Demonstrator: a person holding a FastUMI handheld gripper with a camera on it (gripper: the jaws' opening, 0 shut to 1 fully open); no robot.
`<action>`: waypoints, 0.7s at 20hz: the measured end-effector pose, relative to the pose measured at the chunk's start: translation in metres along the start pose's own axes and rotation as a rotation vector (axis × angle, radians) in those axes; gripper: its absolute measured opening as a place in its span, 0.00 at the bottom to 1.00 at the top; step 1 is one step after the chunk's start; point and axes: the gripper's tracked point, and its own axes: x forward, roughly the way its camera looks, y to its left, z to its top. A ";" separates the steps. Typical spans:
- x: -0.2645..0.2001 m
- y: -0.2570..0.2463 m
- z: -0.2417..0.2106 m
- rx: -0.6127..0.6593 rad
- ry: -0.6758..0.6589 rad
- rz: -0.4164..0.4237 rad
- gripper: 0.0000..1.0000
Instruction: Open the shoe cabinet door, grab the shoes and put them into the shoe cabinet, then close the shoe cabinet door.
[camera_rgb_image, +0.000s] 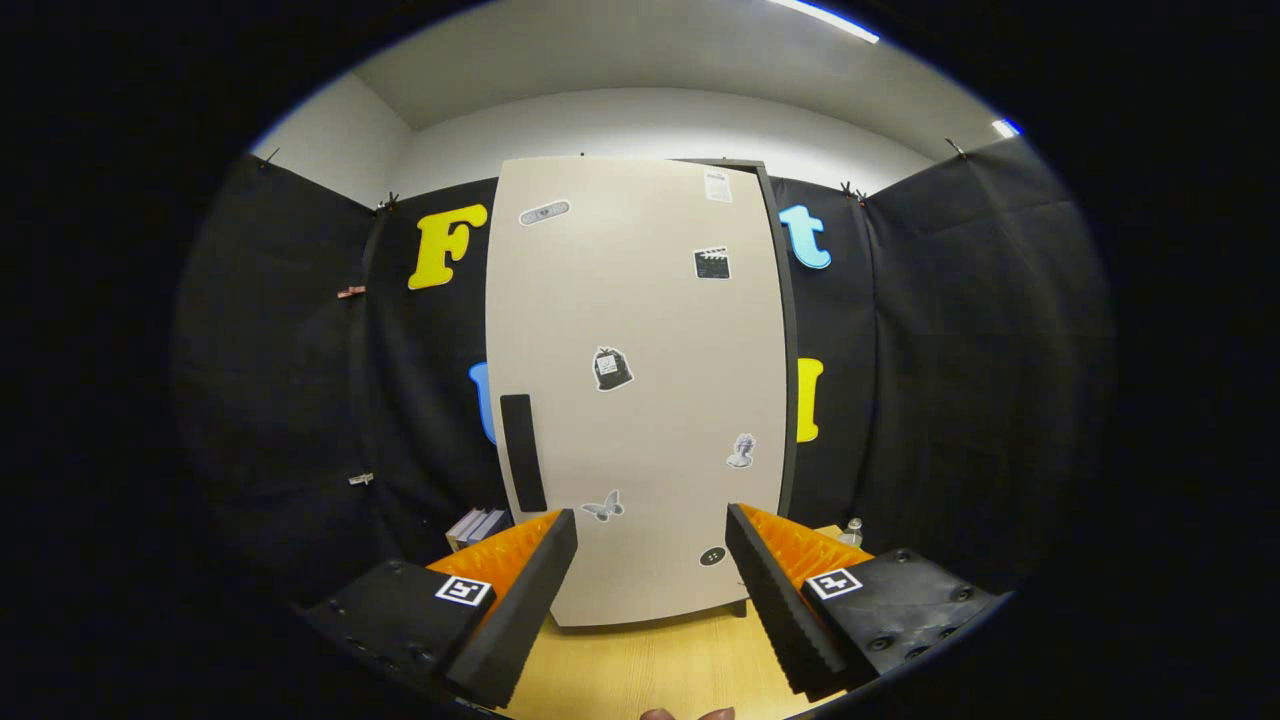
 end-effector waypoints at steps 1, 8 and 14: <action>0.001 -0.001 0.000 0.000 0.002 -0.001 0.98; -0.001 -0.004 -0.005 -0.015 0.015 -0.008 0.98; -0.003 -0.010 -0.006 -0.011 0.022 -0.021 0.98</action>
